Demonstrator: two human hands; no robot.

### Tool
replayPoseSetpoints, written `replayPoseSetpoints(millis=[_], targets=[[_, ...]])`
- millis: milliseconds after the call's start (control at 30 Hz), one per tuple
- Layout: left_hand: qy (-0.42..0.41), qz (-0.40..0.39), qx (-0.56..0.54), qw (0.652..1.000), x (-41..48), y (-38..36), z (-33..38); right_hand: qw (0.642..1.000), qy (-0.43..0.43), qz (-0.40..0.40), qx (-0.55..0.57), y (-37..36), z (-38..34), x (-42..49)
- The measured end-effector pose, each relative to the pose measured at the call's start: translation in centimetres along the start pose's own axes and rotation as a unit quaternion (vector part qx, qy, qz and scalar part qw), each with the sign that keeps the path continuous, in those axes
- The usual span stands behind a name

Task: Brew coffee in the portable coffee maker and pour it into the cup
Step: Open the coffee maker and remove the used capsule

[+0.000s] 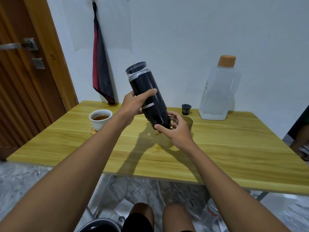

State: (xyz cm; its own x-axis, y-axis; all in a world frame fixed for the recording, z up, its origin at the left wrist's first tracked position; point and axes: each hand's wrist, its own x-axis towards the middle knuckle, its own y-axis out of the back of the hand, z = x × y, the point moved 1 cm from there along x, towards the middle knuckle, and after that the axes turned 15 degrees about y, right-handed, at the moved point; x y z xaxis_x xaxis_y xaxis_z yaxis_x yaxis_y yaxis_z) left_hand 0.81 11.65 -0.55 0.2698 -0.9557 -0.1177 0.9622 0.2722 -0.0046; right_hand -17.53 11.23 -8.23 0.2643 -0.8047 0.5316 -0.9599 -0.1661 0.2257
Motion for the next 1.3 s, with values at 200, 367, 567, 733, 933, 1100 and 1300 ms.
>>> replayPoseSetpoints(millis=[200,367,567,733,933,1100,1300], targets=[[0.006,-0.052,-0.018,0.998,-0.5,0.4,0.4,0.974,-0.081,0.005,0.21,0.2,-0.7,1.0],[0.009,-0.083,-0.037,0.996,-0.7,0.5,0.9,0.921,-0.162,-0.012,0.353,-0.3,-1.5,0.9],[-0.008,-0.069,-0.049,0.996,-0.6,0.8,1.2,0.948,-0.088,-0.054,0.302,0.4,-1.5,0.9],[0.0,-0.072,-0.054,0.996,-0.7,0.6,1.3,0.949,-0.132,-0.047,0.282,-0.3,-2.0,1.5],[-0.002,-0.062,-0.053,0.997,-0.9,0.3,1.4,0.958,-0.078,-0.061,0.27,0.1,-1.5,1.4],[0.008,-0.052,-0.069,0.996,-1.0,-0.1,1.5,0.949,-0.116,-0.051,0.288,-0.3,-1.5,1.6],[0.0,-0.055,-0.047,0.997,-1.1,-0.3,1.7,0.958,-0.086,-0.036,0.27,0.5,-0.8,1.6]])
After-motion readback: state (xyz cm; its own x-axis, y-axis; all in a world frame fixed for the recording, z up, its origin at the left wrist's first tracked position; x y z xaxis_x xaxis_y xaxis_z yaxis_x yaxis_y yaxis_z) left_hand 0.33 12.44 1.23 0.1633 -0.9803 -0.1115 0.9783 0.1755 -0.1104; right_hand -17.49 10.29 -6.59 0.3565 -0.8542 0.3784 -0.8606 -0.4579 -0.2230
